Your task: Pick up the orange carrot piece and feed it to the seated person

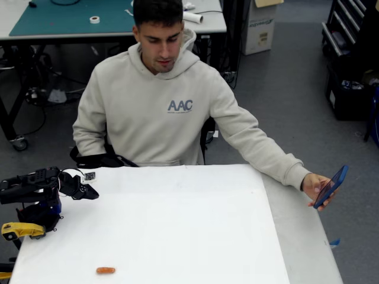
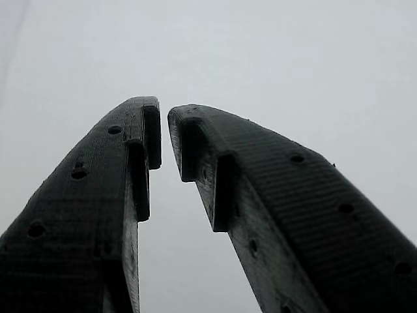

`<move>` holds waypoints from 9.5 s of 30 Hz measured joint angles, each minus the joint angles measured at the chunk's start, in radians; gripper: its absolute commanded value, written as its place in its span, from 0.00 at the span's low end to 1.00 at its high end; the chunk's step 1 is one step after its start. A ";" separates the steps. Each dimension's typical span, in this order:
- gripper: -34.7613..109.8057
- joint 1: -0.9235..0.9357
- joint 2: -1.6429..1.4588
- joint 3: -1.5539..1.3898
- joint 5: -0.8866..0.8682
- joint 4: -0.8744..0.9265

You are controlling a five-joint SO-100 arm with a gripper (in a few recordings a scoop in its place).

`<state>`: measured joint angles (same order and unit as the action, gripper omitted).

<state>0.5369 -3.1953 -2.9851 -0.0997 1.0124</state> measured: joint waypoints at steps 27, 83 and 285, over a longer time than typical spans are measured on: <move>0.23 0.173 1.009 0.851 0.055 0.003; 0.24 0.922 1.790 1.489 0.600 -0.009; 0.22 -0.535 2.556 3.260 1.519 -0.687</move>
<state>0.0015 -0.6397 0.2746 1.4189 0.3252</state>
